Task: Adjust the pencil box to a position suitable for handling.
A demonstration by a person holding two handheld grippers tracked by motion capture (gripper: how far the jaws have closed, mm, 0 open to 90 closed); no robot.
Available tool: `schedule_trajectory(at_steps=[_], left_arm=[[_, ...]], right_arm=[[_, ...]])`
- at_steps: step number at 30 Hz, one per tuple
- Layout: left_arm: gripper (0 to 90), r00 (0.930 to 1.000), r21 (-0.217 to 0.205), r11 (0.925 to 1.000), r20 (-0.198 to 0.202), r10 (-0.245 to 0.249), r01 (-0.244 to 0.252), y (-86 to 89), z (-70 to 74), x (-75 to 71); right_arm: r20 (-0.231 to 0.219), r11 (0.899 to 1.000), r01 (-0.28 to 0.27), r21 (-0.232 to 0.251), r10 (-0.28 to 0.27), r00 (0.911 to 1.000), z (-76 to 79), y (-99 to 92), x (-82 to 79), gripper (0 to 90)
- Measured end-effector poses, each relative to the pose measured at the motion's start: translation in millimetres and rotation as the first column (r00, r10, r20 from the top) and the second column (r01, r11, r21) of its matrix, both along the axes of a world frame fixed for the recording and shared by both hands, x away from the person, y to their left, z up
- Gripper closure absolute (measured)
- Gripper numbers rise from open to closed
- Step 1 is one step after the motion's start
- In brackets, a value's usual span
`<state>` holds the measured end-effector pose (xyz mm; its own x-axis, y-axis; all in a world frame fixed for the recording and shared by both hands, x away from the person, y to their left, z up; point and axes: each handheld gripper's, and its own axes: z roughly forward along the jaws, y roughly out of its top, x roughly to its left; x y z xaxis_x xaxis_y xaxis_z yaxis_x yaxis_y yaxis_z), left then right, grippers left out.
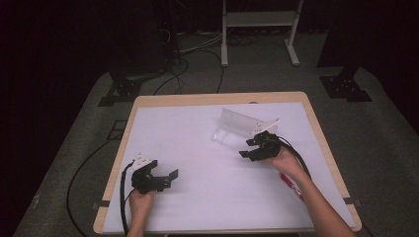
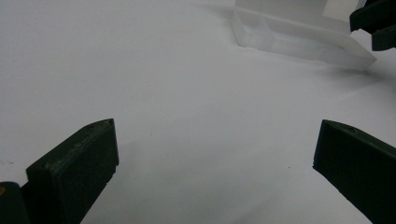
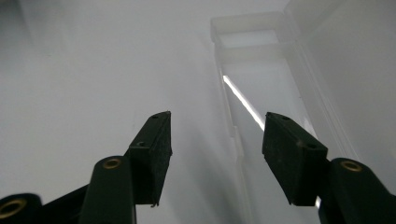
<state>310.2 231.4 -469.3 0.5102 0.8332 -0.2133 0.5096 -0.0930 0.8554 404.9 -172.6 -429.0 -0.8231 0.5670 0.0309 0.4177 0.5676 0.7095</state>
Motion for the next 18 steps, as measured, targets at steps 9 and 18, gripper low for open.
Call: schedule_trajectory(at_steps=[9, 18], left_arm=[[0.0, 1.0, -0.001, 1.0, 0.0, 0.001, -0.001, -0.2, -0.1, 0.0], [0.0, 1.0, 0.0, 1.0, 0.0, 0.0, 0.0, 0.1, -0.1, 0.3]], right_arm=[[-0.024, 0.999, 0.032, -0.035, -0.033, 0.9992, -10.1, 3.9, 9.2, 51.9], [-0.027, 0.997, 0.036, -0.066, -0.038, 0.9989, -20.4, 8.2, 15.7, 61.4]])
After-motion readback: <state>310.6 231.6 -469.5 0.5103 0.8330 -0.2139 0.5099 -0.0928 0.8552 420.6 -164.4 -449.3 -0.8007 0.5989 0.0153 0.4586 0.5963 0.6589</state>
